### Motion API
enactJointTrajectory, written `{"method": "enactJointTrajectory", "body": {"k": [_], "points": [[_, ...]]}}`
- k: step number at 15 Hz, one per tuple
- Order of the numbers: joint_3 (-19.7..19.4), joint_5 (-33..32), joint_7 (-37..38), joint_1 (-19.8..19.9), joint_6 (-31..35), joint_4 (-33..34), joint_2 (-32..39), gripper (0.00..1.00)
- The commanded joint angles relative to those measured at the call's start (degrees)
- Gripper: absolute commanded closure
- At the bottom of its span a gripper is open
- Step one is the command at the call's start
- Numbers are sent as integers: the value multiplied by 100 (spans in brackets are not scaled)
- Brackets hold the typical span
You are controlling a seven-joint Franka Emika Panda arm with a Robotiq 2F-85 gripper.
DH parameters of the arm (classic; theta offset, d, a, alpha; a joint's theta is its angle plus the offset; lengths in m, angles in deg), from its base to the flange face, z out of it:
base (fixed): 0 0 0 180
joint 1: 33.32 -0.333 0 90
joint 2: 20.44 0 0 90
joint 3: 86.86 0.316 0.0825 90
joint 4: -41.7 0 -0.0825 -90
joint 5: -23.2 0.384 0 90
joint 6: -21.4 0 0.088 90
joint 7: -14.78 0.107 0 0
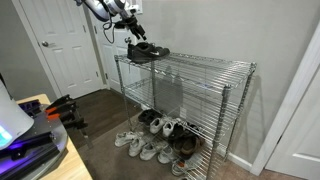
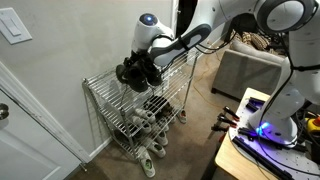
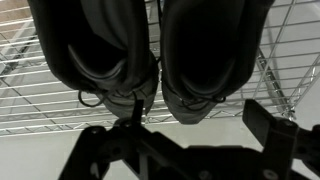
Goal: Pick up the shoes and put them on the second shelf
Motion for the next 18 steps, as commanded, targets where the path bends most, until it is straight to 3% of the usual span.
{"method": "enactJointTrajectory", "body": {"k": [1, 5, 8, 13, 18], "points": [[-60, -269, 265, -194, -403, -101, -347, 0], [-17, -613, 527, -273, -1391, -88, -620, 0], [337, -492, 408, -32, -2038, -86, -728, 0], [848, 101, 129, 591, -1918, -58, -415, 0], [1017, 557, 58, 941, -1745, -67, -135, 0]]}}
